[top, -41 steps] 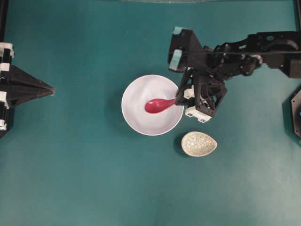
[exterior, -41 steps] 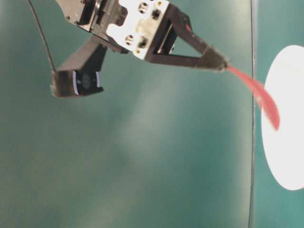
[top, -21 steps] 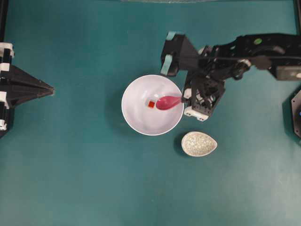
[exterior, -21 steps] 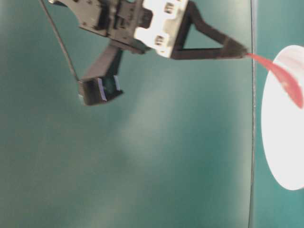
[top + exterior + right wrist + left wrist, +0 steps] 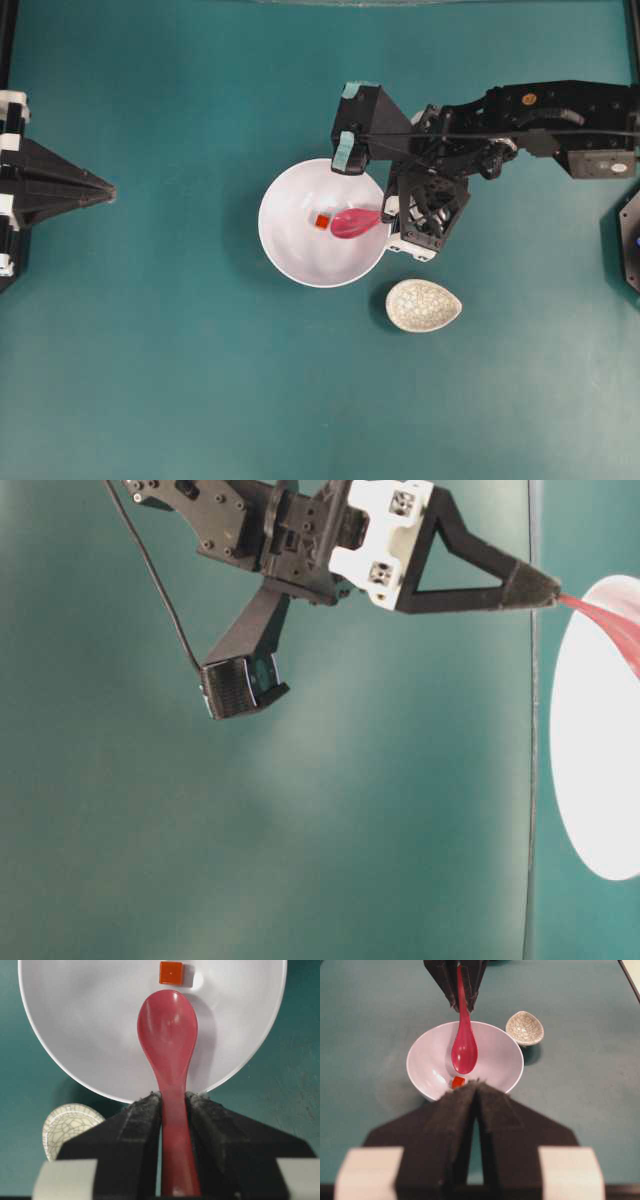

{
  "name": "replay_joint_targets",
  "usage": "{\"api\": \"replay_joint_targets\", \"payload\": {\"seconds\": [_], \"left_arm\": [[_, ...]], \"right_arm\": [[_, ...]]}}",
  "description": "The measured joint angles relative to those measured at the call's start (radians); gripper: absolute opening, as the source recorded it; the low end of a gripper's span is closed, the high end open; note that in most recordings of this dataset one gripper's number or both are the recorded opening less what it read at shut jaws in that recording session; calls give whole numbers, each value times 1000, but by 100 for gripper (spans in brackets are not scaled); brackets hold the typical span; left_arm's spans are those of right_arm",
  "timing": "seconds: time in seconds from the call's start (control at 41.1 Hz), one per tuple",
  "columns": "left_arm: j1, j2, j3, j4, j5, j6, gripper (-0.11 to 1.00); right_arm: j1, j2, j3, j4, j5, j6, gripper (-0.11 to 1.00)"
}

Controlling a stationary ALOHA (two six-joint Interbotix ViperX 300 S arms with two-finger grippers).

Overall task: Grip the spoon and scoop the red block from the bowl with right arm.
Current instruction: 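Lower the spoon bowl into the white bowl beside the red cube, then slide the spoon under the red cube with the right gripper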

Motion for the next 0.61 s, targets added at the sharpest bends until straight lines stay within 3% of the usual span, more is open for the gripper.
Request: {"api": "replay_joint_targets", "payload": {"seconds": [0.608], "left_arm": [[0, -5, 0, 0, 0, 0, 1]], "right_arm": [[-2, 91, -61, -15, -44, -8, 25]]}}
